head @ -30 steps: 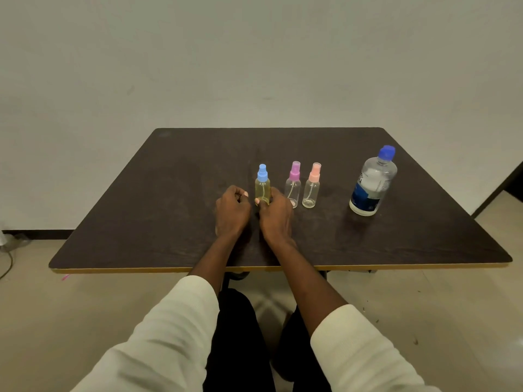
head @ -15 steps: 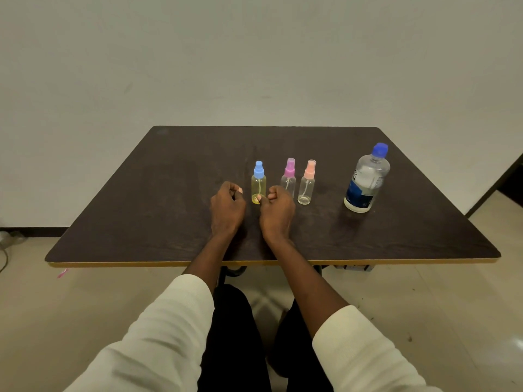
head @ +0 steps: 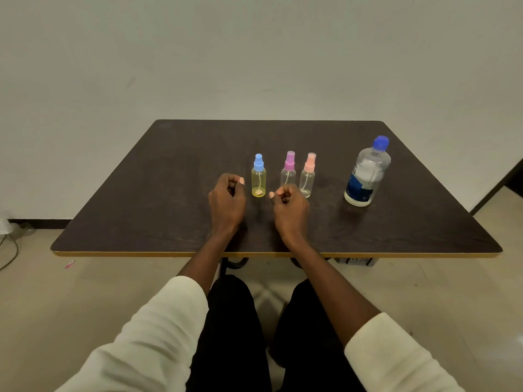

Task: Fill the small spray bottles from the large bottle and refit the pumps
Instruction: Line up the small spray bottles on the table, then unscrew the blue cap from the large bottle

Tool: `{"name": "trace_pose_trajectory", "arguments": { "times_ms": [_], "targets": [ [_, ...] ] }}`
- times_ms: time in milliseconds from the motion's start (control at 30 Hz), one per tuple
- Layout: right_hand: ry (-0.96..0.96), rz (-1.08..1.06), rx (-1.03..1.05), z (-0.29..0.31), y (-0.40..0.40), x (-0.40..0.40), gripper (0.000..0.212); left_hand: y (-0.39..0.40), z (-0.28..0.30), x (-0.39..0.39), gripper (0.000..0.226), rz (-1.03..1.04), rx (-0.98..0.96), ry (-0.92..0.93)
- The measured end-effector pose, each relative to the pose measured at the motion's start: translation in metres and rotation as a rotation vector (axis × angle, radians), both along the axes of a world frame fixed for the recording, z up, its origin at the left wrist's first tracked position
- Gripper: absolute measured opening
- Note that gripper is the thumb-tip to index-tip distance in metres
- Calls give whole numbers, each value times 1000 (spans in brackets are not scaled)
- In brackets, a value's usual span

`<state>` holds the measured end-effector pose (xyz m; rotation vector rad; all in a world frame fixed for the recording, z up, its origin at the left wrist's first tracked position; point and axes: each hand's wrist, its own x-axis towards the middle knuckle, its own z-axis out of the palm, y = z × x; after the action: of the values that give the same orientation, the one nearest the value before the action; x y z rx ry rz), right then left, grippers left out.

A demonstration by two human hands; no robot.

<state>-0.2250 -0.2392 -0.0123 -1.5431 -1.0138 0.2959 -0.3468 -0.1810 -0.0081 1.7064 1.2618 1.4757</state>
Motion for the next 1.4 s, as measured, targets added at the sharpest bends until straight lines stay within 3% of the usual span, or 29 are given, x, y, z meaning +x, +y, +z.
{"name": "trace_pose_trajectory", "arguments": {
  "times_ms": [167,300,433,600,733,833,900,1033,1100,1200,1400],
  "targets": [
    [2,-100,38,6,-9,32,19,-27,-1,31,4,-129,202,4],
    [-9,-214,11,8,-10,56,34,-43,5,68,6,-153,131,-117],
    [47,-111,-141,6,-3,76,63,-44,4,93,5,-193,74,-156],
    [96,-26,-199,4,2,82,72,-37,0,91,9,-169,24,-179],
    [51,-97,-109,5,-2,81,51,-40,1,91,10,-151,65,-169],
    [38,-192,89,13,-15,83,22,-45,0,101,3,-216,182,-124],
    [5,-253,223,23,-27,93,14,-53,1,116,5,-252,216,-118],
    [-77,-369,383,57,-47,135,18,-66,6,163,28,-345,144,-165],
    [-68,-389,385,72,-51,161,17,-67,5,189,53,-417,98,-134],
    [-39,-328,312,83,-51,191,34,-68,5,214,82,-478,13,-43],
    [-71,-160,176,86,-36,206,49,-57,10,233,82,-579,-86,-71]
  ]
}}
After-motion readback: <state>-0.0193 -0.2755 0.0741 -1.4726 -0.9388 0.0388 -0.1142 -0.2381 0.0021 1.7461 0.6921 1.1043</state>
